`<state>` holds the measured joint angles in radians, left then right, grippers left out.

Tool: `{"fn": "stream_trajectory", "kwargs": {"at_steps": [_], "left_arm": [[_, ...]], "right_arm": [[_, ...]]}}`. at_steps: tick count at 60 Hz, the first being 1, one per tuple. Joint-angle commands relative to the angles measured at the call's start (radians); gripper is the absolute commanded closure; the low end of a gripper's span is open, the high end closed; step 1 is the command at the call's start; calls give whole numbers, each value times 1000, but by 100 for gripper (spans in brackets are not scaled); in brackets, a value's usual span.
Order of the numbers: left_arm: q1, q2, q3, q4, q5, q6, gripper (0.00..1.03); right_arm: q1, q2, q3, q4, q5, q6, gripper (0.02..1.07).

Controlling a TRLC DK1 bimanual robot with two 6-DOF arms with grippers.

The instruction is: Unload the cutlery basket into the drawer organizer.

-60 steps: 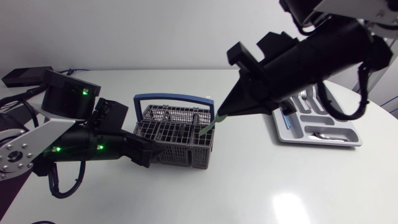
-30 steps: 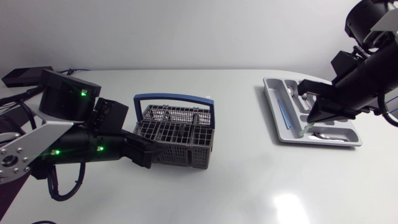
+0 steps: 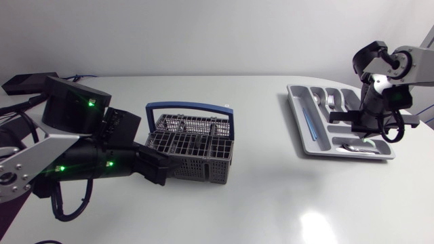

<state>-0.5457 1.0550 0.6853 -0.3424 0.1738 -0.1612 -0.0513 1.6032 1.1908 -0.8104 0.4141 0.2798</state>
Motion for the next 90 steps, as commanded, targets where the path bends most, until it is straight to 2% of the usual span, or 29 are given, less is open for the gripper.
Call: {"fn": "stream_trajectory", "kwargs": {"at_steps": [1, 7, 14, 17, 24, 28, 29, 31, 35, 37, 38, 39, 43, 49, 56, 62, 69, 75, 81, 90], "left_arm": [[-5, -16, 2, -7, -8, -18, 11], [-3, -20, 2, -10, -10, -18, 11], [-3, -21, 3, -12, -10, -17, 11], [-5, -23, 5, -14, -11, -17, 11], [-5, -21, 5, -12, -11, -17, 11], [-7, -21, 3, -12, -11, -17, 11], [-7, -21, 3, -12, -11, -17, 11], [-5, -21, 3, -12, -11, -17, 11], [-5, -21, 3, -12, -11, -17, 11], [-7, -21, 2, -12, -11, -17, 11], [-7, -21, 2, -12, -11, -17, 11], [-7, -23, 3, -12, -11, -17, 11], [-7, -23, 3, -12, -11, -18, 11], [-8, -21, 0, -9, -11, -18, 11], [-8, -20, -1, -4, -11, -18, 11], [-8, -20, -6, -4, -11, -18, 11], [-7, -23, -13, -4, -11, -18, 11], [-7, -23, -15, -4, -11, -18, 11], [-8, -23, -15, -4, -11, -18, 11], [-14, -23, -18, -3, -11, -21, 11]], "right_arm": [[-16, 69, 38, 28, 34, 13, 101], [-28, 144, 69, 51, 69, 30, 101], [-33, 190, 96, 79, 69, 33, 101], [-38, 201, 110, 86, 60, 33, 98], [-47, 221, 148, 85, -9, 33, 79], [-50, 216, 161, 85, -55, 33, 58], [-50, 215, 162, 85, -57, 33, 57], [-56, 202, 167, 85, -100, 33, 39], [-58, 195, 168, 83, -120, 33, 23], [-58, 189, 168, 83, -130, 33, 12], [-58, 189, 168, 83, -130, 33, 12], [-59, 179, 170, 80, -153, 32, 7], [-55, 129, 158, 77, -224, 27, 7], [-32, 75, 138, 73, -256, 25, 7], [-30, 123, 130, 73, -294, 9, 8], [-39, 161, 109, 89, -319, -5, 20], [-41, 162, 59, 131, -317, -7, 40], [-39, 161, 30, 157, -316, -16, 67], [-44, 162, 4, 192, -322, -42, 102], [-59, 199, -7, 189, -354, -71, 101]]}}
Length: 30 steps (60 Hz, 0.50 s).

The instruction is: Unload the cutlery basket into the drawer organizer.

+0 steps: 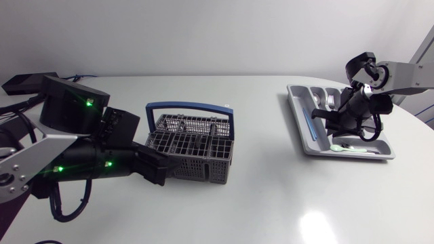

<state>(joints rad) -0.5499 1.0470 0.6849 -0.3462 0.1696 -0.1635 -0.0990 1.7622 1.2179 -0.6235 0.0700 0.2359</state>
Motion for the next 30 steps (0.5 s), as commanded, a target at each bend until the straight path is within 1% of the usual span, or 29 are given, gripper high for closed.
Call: {"fn": "stream_trajectory", "kwargs": {"at_steps": [1, 11, 19, 30], "left_arm": [[-10, -15, -19, 1, -7, -19, 11], [-10, -15, -21, 1, -7, -19, 11], [-10, -15, -22, 1, -7, -19, 11], [-10, -16, -24, 3, -7, -18, 11]], "right_arm": [[-13, 45, -35, 2, -10, -29, 101], [-38, 80, -27, -8, -24, -52, 101], [-57, 100, -21, -15, -16, -56, 101], [-90, 125, -12, 8, 114, -50, 101]]}}
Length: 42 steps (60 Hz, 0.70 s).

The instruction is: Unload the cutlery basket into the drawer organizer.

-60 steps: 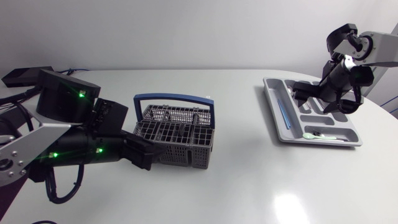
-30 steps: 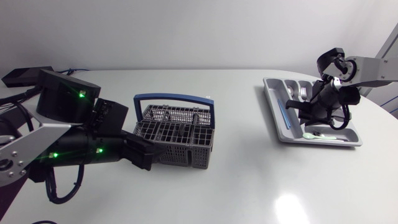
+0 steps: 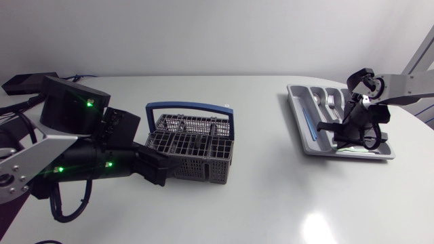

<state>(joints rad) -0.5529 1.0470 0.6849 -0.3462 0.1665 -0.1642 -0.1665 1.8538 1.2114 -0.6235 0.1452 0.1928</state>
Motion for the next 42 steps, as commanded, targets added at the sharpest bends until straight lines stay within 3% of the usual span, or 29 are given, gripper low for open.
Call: {"fn": "stream_trajectory", "kwargs": {"at_steps": [1, 14, 29, 33, 42], "left_arm": [[-7, -16, -24, 3, -4, -17, 11], [-12, -18, -22, 3, -4, -18, 11], [-7, -27, -21, 3, -5, -18, 11], [-4, -27, -22, 6, -5, -18, 11], [-1, -30, -27, 13, -5, -14, 11]], "right_arm": [[-27, 35, -3, 10, 48, -6, 101], [-30, -13, -18, 16, 45, -4, 101], [107, -254, -61, -90, -164, 19, 101], [176, -320, -56, -130, -208, 45, 90], [323, -380, -44, -183, -265, 102, 76]]}}
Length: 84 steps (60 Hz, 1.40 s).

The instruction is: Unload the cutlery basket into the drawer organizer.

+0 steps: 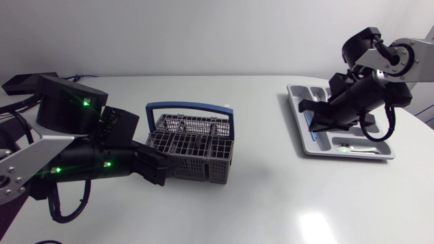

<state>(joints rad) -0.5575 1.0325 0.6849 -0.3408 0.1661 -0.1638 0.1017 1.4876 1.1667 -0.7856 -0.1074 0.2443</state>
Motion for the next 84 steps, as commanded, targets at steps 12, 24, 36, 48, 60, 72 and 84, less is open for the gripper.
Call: {"fn": "stream_trajectory", "kwargs": {"at_steps": [12, 24, 36, 48, 60, 72, 84], "left_arm": [[16, -20, -45, 46, -5, 0, 11], [48, -17, -48, 49, -4, 4, 11], [74, 5, -50, 65, 6, 10, 11], [90, 29, -54, 91, 29, 17, 11], [108, 57, -58, 128, 42, 12, 11], [130, 80, -62, 148, 56, 14, 11], [145, 93, -62, 157, 64, 17, 11]], "right_arm": [[248, -30, 40, -21, -11, 147, 57], [426, 31, 85, -29, -12, 237, 36], [538, 82, 149, -50, -48, 305, 21], [593, 103, 152, 23, -41, 349, 21], [621, 117, 139, 121, -17, 362, 23], [639, 155, 110, 217, -5, 357, 32], [645, 189, 87, 292, -2, 354, 50]]}}
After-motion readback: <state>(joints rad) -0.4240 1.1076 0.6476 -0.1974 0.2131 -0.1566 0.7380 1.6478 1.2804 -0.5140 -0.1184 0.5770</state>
